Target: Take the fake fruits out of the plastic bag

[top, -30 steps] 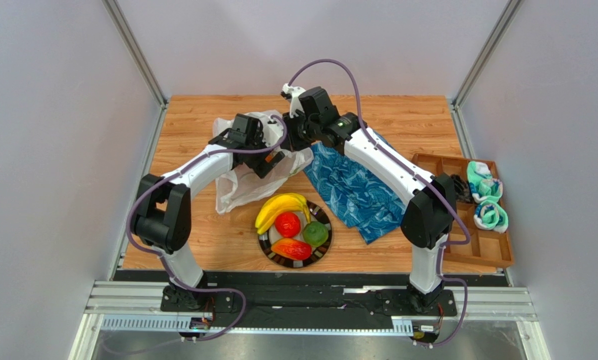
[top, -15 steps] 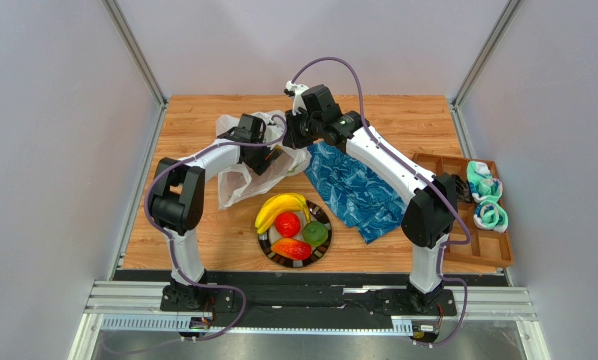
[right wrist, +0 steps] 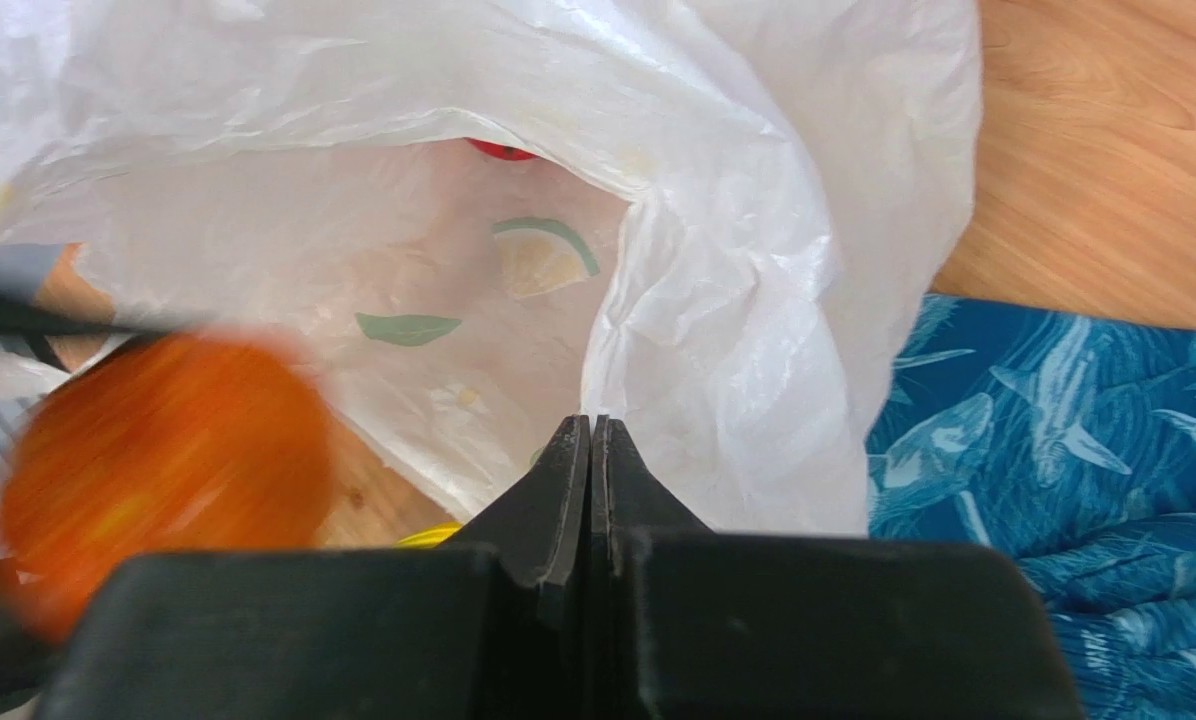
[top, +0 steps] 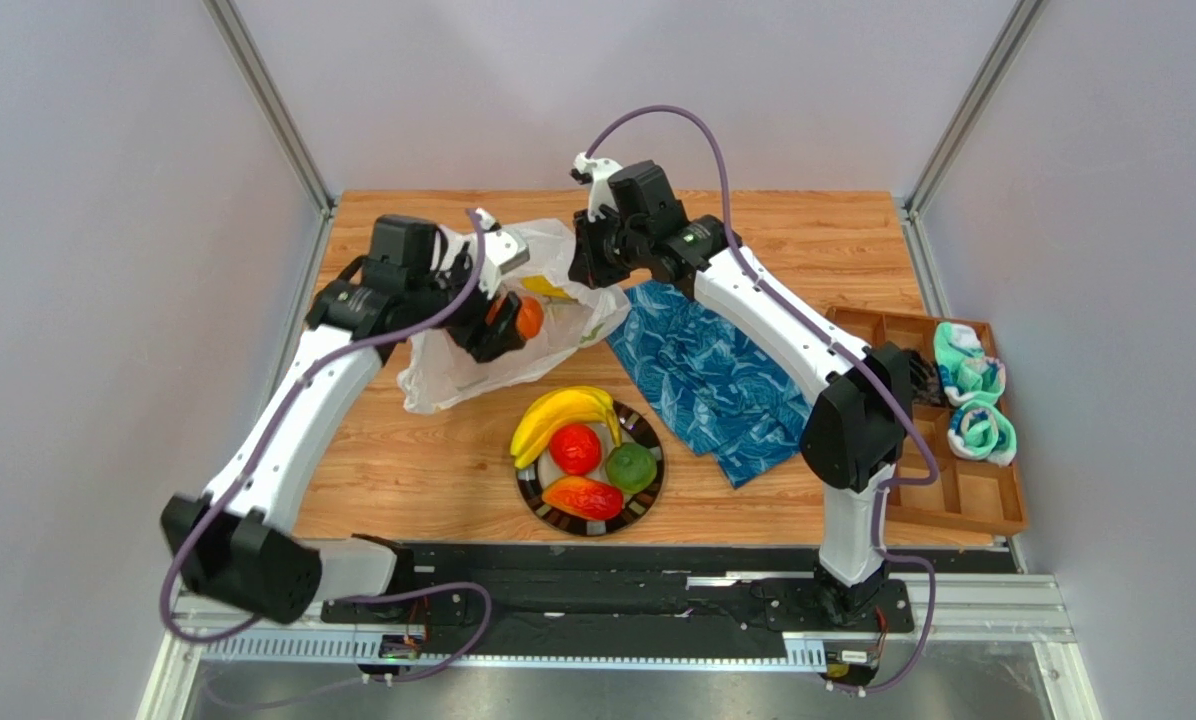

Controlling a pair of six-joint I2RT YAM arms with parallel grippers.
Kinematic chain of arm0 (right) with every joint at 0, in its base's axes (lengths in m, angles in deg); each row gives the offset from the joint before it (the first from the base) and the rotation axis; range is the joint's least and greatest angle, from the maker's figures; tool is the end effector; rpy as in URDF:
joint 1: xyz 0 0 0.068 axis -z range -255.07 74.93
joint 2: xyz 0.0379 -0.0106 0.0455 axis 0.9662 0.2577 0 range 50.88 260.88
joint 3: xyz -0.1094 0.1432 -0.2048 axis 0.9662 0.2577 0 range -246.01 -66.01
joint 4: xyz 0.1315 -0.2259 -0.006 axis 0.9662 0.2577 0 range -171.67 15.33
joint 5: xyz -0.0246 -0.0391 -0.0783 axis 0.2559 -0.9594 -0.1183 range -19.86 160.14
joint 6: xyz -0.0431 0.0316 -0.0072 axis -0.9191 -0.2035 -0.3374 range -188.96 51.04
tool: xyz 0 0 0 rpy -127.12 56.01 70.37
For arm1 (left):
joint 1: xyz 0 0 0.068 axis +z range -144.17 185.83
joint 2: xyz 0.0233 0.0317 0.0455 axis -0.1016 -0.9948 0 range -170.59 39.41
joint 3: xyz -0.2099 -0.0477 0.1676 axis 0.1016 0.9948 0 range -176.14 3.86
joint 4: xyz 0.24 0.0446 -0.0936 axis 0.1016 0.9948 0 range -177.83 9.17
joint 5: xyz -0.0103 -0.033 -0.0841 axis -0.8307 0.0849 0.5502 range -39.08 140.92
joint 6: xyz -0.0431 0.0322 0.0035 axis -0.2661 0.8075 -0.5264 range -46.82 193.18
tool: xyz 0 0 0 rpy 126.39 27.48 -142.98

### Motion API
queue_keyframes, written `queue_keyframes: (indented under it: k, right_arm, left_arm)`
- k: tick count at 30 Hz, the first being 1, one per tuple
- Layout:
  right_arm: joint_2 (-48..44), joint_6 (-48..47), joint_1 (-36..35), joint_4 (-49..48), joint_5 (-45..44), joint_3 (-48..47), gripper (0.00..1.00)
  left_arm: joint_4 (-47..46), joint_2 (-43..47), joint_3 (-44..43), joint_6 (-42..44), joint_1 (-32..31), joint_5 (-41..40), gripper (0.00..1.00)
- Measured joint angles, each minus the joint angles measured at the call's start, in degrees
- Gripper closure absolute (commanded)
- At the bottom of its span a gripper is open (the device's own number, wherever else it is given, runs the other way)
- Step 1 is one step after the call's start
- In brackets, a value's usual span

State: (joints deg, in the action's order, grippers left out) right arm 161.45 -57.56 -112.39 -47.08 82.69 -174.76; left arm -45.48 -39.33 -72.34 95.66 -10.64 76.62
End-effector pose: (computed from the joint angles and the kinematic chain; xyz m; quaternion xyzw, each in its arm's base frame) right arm 0.3508 0.2773 0.3483 -0.2471 0.8536 0.2737 0.3680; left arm 0.2747 -0.0973 0.3467 0.3805 0.8205 -0.1855 0.3842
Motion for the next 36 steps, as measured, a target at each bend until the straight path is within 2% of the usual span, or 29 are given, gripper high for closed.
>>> queue_keyframes:
  k: [4, 7, 11, 26, 27, 29, 30, 31, 36]
  right_arm:
    - [1.2, -1.3, 0.9, 0.0, -0.6, 0.0, 1.00]
    - [1.8, -2.2, 1.1, -0.1, -1.1, 0.2, 1.00]
    - [1.8, -3.5, 1.0, -0.3, -1.7, 1.6, 1.00]
    - [-0.6, -5.8, 1.0, -1.0, -2.6, 7.6, 1.00]
    - [-0.7, -5.8, 1.0, -1.0, -2.6, 7.6, 1.00]
    - [-0.7, -5.9, 1.0, -1.0, -2.6, 7.6, 1.00]
    - [-0.7, -5.8, 1.0, -1.0, -2.5, 7.6, 1.00]
    - [-0.7, -5.8, 1.0, -1.0, -2.5, 7.6, 1.00]
    - [-0.7, -5.8, 1.0, -1.0, -2.4, 7.5, 1.00]
  left_arm:
    - [5.7, 12.2, 6.5, 1.1, -3.6, 9.1, 0.56]
    - [8.7, 16.5, 15.2, 1.4, -11.0, 11.0, 0.56]
    - [8.7, 14.1, 21.4, 0.6, -17.0, 11.4, 0.58]
    - [1.8, -1.3, 26.1, 4.1, -18.9, 6.3, 0.58]
    - [1.7, -1.5, 26.6, 4.1, -18.9, 5.6, 0.57]
    - [1.4, -1.2, 27.2, 4.1, -18.9, 5.0, 0.42]
    - [1.1, -1.0, 27.3, 4.1, -19.0, 4.3, 0.30]
    - [0.9, -0.8, 27.3, 4.0, -19.0, 3.8, 0.01]
    - [0.6, -0.3, 27.4, 3.8, -19.1, 2.6, 0.01]
